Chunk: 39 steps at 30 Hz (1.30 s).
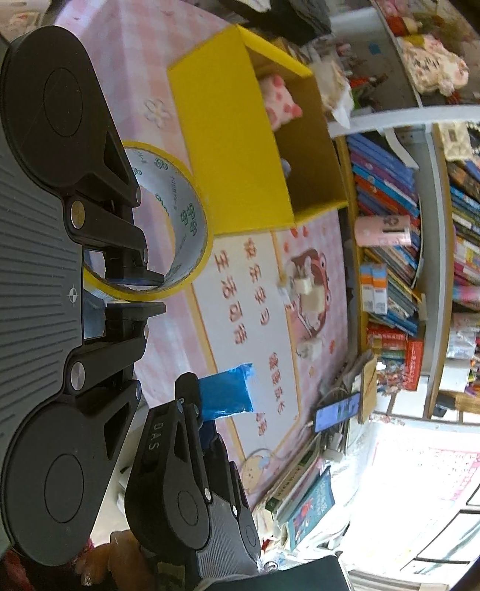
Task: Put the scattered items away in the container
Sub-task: 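Carry the tape roll in the left tool and blue packet in the right tool toward the yellow box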
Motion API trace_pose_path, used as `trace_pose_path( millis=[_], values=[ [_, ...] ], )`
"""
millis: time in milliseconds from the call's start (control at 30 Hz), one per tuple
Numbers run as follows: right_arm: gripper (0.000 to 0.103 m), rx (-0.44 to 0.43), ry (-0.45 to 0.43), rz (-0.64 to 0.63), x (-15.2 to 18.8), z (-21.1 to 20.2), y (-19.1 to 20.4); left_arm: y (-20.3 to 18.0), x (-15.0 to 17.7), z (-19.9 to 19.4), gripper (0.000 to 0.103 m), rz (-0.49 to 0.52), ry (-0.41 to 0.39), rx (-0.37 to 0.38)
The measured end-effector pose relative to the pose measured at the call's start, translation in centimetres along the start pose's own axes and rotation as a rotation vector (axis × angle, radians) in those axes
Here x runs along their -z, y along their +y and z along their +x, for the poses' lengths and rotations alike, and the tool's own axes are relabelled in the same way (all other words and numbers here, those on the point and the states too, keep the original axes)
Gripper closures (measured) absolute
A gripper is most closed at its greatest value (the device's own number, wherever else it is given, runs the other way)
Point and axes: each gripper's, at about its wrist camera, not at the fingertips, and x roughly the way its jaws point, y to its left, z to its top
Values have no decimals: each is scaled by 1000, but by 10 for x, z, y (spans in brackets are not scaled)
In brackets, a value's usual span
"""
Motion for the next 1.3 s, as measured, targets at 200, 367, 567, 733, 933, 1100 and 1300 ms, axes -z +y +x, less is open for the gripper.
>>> trace_pose_path(
  millis=[200, 367, 567, 733, 933, 1100, 1300],
  values=[
    [88, -58, -9, -95, -7, 3, 42, 26, 13, -14, 95, -43, -5, -62],
    [88, -105, -22, -174, -14, 5, 72, 49, 22, -25, 95, -85, -7, -129],
    [88, -141, -13, -215, -23, 13, 93, 70, 29, -34, 95, -120, -12, -176],
    [88, -164, -16, -239, -30, 18, 100, 75, 30, -33, 95, -136, -9, -186],
    [88, -179, -52, -251, -45, 22, 98, 82, 14, -34, 95, -132, -42, -201],
    [88, -197, -125, -217, -84, 26, 87, 92, -22, -35, 95, -89, -109, -223],
    [88, -210, -217, -230, -143, 40, 76, 111, -76, -18, 95, -56, -171, -248]
  ],
)
